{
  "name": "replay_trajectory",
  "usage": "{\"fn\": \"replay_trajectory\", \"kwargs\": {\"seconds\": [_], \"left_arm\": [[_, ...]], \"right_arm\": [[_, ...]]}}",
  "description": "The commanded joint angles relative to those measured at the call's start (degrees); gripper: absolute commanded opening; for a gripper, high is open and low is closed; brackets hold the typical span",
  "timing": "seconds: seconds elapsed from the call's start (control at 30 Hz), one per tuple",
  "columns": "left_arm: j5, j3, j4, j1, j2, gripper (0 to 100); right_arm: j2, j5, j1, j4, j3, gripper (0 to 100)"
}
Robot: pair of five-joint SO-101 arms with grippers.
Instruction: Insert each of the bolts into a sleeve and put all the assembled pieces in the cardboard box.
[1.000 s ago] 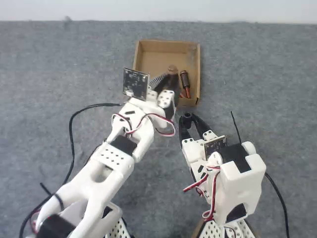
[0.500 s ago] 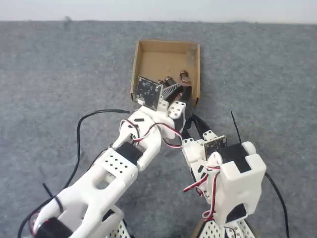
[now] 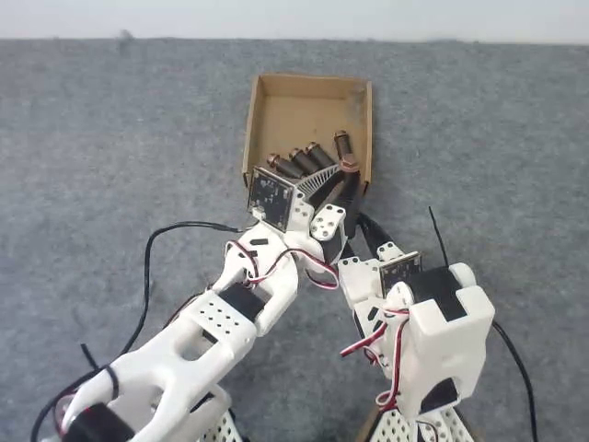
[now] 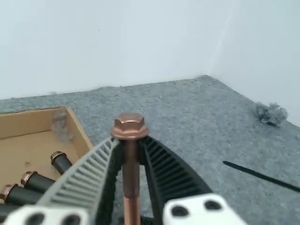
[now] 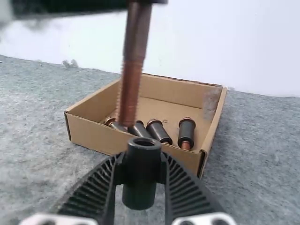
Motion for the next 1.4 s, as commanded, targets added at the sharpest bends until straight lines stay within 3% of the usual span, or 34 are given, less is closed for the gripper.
{"fn": "replay_trajectory", "kwargs": {"seconds": [0.0,0.6,0.73,1.3,1.37], "left_arm": [[0.0,-1.5,-2.4,-0.4,-2.9,1],[0.2,-4.3,-2.5,-3.0,1.9,1],[4.7,-6.5,-3.4,-3.1,7.2,1],[4.8,-3.1,-4.0,-3.0,4.9,1],[4.9,-2.9,-4.0,-3.0,5.0,1]], "right_arm": [[0.0,1.0,-1.5,-1.5,1.1,0.6],[-0.4,1.1,-1.7,-2.0,1.2,0.6],[-0.5,1.1,-1.4,-2.0,1.3,0.6],[-0.5,1.2,-1.3,-2.1,1.3,0.6],[-0.5,3.9,-1.3,-2.1,1.3,0.6]]}}
